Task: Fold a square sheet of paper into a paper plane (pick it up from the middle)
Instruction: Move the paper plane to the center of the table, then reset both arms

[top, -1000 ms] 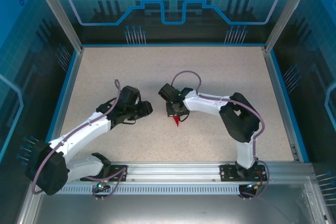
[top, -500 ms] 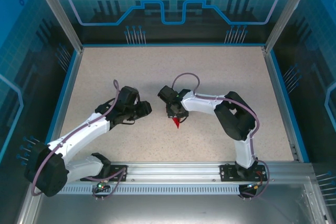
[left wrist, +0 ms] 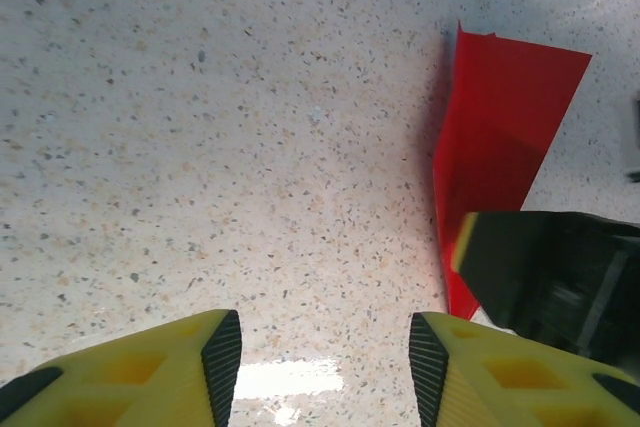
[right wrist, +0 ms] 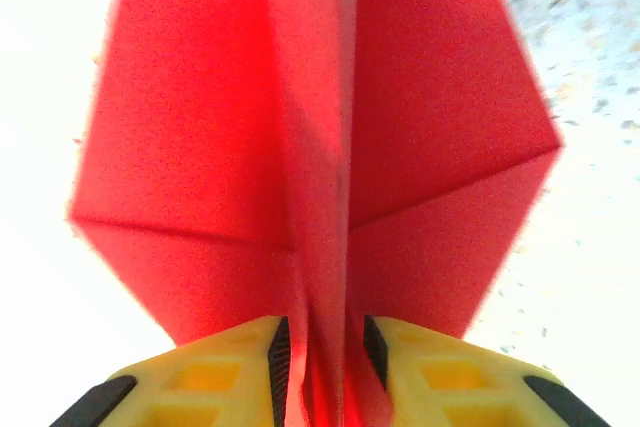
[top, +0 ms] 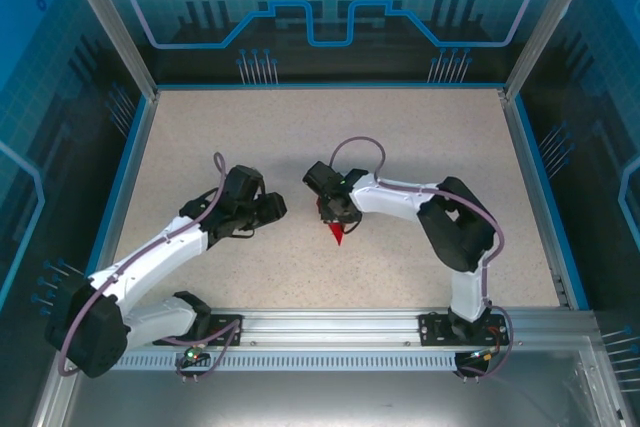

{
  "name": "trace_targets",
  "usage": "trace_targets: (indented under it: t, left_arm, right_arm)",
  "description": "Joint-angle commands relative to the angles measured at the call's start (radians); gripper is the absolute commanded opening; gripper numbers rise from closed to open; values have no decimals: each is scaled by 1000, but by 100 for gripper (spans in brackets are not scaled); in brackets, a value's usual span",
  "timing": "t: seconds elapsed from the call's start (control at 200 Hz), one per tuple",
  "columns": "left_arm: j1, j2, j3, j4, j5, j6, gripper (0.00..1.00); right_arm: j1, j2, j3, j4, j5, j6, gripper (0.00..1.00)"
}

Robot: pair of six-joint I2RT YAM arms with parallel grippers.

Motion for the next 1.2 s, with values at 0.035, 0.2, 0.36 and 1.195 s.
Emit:
trace_targets:
  t: [0.035,0.2,0.36,1.195]
  left_arm:
    - [19,-60,3,-41,-101,55,57]
    - [39,-110,2,-56,-194,100,66]
    - [94,-140,-10,-63,-317,152,92]
    - [360,181,-341,1016,-346,683,98]
  right_arm:
    - [2,-200,17,-35,50,-78,38]
    - [0,-416,-26,-62,167,-144,47]
    - [-40,-654,-132,-117,457,-194,63]
    - [-676,-612,-900,1200,24,-863,99]
